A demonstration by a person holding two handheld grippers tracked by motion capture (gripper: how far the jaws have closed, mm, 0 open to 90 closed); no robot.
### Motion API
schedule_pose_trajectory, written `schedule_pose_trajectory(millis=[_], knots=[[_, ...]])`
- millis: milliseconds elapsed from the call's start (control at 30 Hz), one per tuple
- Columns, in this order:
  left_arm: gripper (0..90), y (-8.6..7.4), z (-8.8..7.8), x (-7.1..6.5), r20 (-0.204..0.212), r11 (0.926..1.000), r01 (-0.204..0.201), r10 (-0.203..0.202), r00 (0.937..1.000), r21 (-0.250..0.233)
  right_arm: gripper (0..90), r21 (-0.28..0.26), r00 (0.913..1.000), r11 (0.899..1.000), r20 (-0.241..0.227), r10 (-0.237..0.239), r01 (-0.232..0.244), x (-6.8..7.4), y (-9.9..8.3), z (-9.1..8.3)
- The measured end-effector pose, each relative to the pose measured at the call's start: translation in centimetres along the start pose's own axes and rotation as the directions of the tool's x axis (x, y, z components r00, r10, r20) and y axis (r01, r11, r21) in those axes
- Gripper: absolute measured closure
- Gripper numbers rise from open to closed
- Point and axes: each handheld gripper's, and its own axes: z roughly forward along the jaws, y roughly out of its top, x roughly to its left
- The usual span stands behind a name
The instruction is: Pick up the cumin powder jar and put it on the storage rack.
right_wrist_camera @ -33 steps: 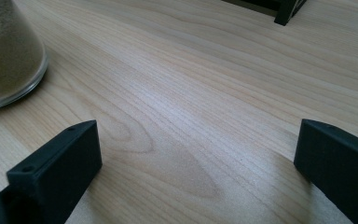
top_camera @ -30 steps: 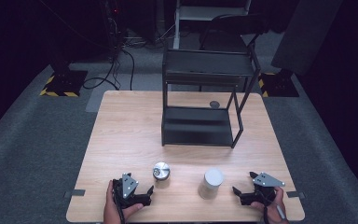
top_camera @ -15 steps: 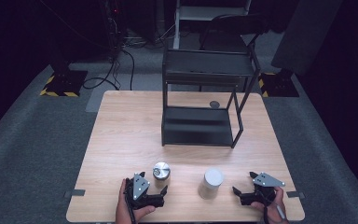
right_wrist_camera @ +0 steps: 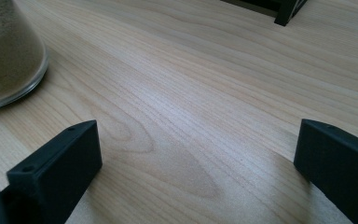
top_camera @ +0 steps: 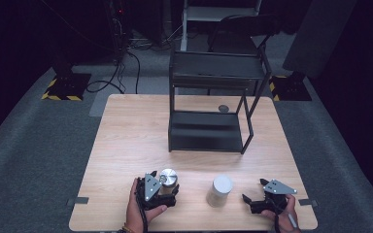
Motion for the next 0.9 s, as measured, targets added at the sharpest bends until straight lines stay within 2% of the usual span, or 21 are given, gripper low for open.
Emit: schedule_pose_trajectory(millis=[133,167,300,633,767,833,900], knots=[[13.3,0.0,0.7,0.3,0.011,1.0,-0.002,0.002,0.9999,0.003,0.4,0.0,1.0,1.0,-0.001,0.001,-0.001,0.0,0.0,0.0],[15.8,-0.1,0.9,0.8,0.034,1.0,-0.003,0.003,0.9994,-0.002,0.4,0.001,1.0,1.0,-0.002,0.002,-0.002,0.0,0.0,0.0],[30.5,-0.2,1.0,1.0,0.054,0.9999,-0.007,0.008,0.9985,-0.013,0.4,0.001,1.0,1.0,-0.002,0.002,-0.002,-0.1,0.0,0.0],[31.2,-0.4,1.1,1.0,0.064,0.9996,-0.019,0.02,0.9977,-0.022,0.4,0.001,1.0,1.0,-0.002,0.002,-0.002,0.0,0.0,0.0],[31.3,-0.2,1.0,1.2,0.06,0.9997,0.012,-0.011,0.9981,-0.022,0.4,0.0,1.0,1.0,-0.002,0.001,-0.001,0.0,0.0,0.0],[31.3,-0.1,1.0,1.2,0.054,0.9996,0.009,-0.007,0.9985,-0.026,0.4,0.001,1.0,1.0,-0.002,0.001,-0.001,0.0,0.0,0.0],[31.3,0.3,0.9,1.3,0.047,0.9991,0.025,-0.023,0.9986,-0.033,0.4,0.001,1.0,1.0,-0.002,0.001,-0.001,0.0,0.0,0.0]])
